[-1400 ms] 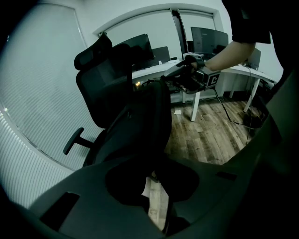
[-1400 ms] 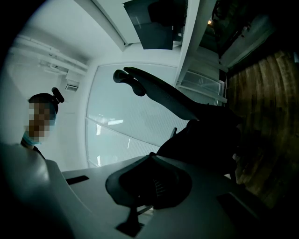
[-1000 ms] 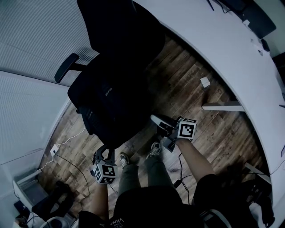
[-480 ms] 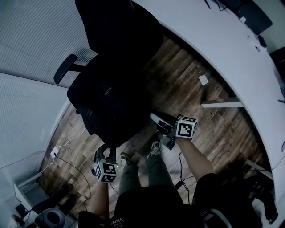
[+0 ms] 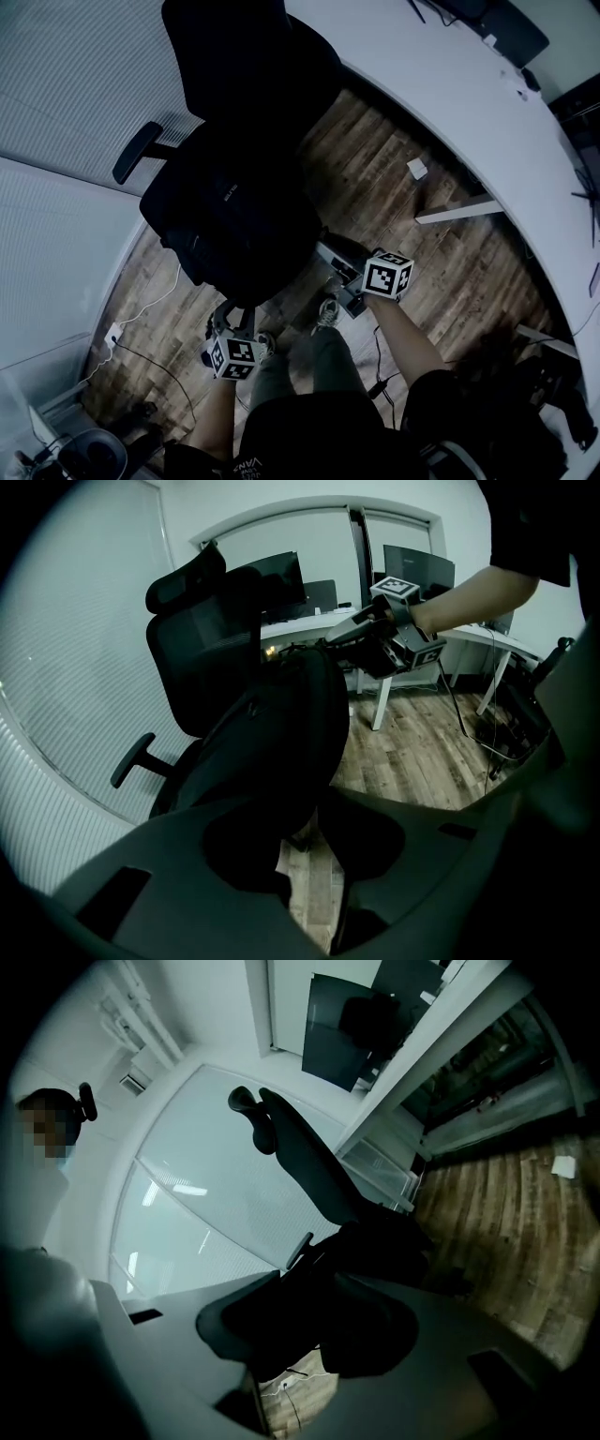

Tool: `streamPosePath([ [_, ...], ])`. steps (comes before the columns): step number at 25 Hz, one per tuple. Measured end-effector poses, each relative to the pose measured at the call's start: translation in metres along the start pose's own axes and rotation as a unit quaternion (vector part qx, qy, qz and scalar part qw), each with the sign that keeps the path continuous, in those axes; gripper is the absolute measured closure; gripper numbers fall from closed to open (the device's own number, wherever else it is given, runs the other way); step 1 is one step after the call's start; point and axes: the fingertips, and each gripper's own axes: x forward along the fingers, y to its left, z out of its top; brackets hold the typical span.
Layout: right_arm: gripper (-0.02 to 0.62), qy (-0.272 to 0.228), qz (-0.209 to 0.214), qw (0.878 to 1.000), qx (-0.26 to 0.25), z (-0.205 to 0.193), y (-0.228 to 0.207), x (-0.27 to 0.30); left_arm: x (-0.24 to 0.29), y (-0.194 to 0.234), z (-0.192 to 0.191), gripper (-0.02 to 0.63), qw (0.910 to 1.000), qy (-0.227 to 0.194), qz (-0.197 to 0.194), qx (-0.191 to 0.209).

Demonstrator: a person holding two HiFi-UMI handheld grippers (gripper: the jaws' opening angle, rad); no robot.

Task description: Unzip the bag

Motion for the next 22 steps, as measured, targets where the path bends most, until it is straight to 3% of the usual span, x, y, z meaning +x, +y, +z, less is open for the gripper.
streamPosePath([
  [15,0.426,-0.057,-0.085,0.994,-0.033,-0.045,0.045,-0.031,-0.021,-0.001,0.003,0.425,0.9972,-0.047,-0.056,-0.017],
  [22,0.426,-0.092,-0.1,0.99,-0.036,-0.064,0.084,-0.044,-0.046,-0.004,0.014,0.42,0.9936,-0.085,-0.075,0.002],
])
